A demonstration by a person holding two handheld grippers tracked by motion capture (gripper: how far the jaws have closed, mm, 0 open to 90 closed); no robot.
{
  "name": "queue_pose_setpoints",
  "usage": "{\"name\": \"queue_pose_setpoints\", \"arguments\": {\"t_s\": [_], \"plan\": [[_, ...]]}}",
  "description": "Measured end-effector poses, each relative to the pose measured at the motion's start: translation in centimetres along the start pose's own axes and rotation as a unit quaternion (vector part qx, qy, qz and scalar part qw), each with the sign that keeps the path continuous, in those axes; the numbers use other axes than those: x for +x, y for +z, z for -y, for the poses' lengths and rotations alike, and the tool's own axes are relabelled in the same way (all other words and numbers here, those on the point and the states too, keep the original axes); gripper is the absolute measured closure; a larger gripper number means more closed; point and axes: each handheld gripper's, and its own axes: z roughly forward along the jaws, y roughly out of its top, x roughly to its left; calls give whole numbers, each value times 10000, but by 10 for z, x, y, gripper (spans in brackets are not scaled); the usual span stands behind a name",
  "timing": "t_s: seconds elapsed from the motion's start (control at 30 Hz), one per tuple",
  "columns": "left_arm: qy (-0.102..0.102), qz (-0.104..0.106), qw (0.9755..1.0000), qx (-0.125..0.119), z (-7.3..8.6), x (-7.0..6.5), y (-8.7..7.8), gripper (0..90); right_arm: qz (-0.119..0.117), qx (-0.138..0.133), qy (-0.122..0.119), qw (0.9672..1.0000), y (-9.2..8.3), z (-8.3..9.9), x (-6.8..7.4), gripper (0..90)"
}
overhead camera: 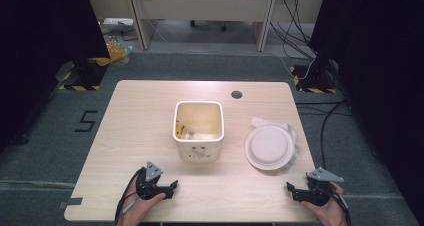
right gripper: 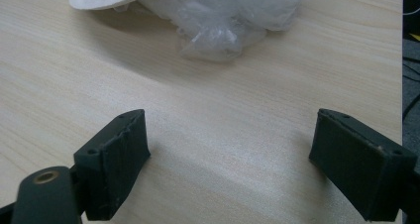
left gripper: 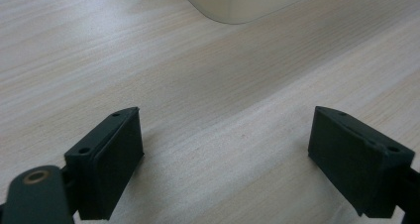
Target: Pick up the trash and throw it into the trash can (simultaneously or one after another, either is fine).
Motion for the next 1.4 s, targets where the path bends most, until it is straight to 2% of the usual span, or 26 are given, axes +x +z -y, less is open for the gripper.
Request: {"name": "queue_pose_setpoints", "arguments": {"t_s": [0.03,0.07,0.1,0.13,0.17,0.2,0.43,0.5,0.53,0.6,0.63,0.73,0.77,0.87,1.03,1.17,1.23,1.33,1.37,1.4], "plan": [[0,-1,10000,1,0,0,0,127,-50,-4,118,9999,-1,0,-1,154],[0,-1,10000,1,0,0,0,127,-50,-4,118,9999,-1,0,-1,154],[-3,-2,10000,0,0,0,0,127,-130,-22,265,9996,-2,-1,-3,159],[-3,-4,10000,1,0,0,0,127,-356,-113,484,9981,-4,-1,-6,166],[-4,-4,10000,0,0,0,0,127,-356,-113,484,9981,-4,-1,-6,166],[-7,-5,10000,0,0,0,0,127,-390,-272,569,9972,-8,-2,-9,166],[-21,-25,10000,-10,0,0,0,125,-370,-576,531,9962,-20,-19,-12,163],[-21,-26,10000,-10,0,0,0,125,-329,-717,407,9960,-26,-34,-13,157],[-21,-26,10000,-10,0,0,0,125,-329,-717,407,9960,-26,-34,-13,157],[-22,-26,10000,-10,0,0,0,125,-304,-865,338,9952,-30,-52,-15,157],[-22,-26,10000,-10,0,0,0,125,-304,-865,338,9952,-30,-52,-15,157],[-22,-26,10000,-10,0,0,0,124,-266,-910,291,9951,-29,-70,-16,156],[-21,-26,10000,-10,0,0,0,125,-238,-921,263,9951,-26,-81,-17,156],[-21,-27,10000,-10,0,0,0,124,-225,-924,246,9952,-21,-90,-18,157],[-22,-26,10000,-9,0,0,0,124,-339,-680,108,9971,-2,-109,-18,156],[-21,-26,10000,-9,0,0,0,124,-359,-574,125,9976,9,-116,-19,157],[-25,-27,10000,-10,0,0,0,124,-337,-433,171,9983,22,-124,-22,157],[-25,-26,10000,-11,0,0,0,124,-325,-354,129,9988,29,-130,-24,157],[-22,-26,10000,-9,0,0,0,124,-359,-292,190,9987,37,-135,-25,157],[-23,-26,10000,-9,0,0,0,124,-359,-292,190,9987,37,-135,-25,157]]}}
